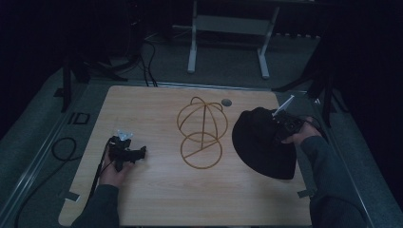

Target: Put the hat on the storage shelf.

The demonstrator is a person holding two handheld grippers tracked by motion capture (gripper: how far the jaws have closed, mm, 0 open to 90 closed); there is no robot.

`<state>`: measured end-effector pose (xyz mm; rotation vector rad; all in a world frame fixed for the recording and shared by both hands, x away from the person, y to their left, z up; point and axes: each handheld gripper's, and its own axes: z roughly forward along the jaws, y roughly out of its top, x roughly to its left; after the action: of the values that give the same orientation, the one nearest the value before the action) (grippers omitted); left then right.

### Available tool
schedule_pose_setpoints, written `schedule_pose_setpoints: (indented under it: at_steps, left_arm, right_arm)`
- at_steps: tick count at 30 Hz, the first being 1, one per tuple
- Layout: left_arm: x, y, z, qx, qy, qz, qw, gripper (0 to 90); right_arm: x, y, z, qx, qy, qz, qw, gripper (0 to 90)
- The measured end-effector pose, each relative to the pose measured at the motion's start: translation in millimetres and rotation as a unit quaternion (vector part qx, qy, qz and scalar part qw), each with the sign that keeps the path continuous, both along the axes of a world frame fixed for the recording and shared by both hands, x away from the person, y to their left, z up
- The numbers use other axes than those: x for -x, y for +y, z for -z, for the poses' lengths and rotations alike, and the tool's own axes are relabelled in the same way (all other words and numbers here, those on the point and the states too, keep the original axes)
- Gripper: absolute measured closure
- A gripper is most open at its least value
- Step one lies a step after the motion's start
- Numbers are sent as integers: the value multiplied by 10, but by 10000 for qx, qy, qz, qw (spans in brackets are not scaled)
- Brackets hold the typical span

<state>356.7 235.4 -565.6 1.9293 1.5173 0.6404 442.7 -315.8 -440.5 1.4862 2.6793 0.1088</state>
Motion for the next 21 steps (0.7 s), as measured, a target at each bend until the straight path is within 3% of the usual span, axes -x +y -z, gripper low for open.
schedule_pose_setpoints:
  at_steps: [11, 17, 21]
  left_arm:
    - [0, -1, 0, 1, 2, -5, 10000, 132]
    - [0, 0, 0, -1, 1, 1, 10000, 133]
    - [0, -1, 0, 2, 1, -6, 10000, 133]
  right_arm:
    - [-63, -5, 37, -83, 189, -57, 9998, 535]
    - [-75, 66, 38, 78, 301, -227, 9993, 744]
    - [-77, 96, 39, 156, 312, -311, 9989, 830]
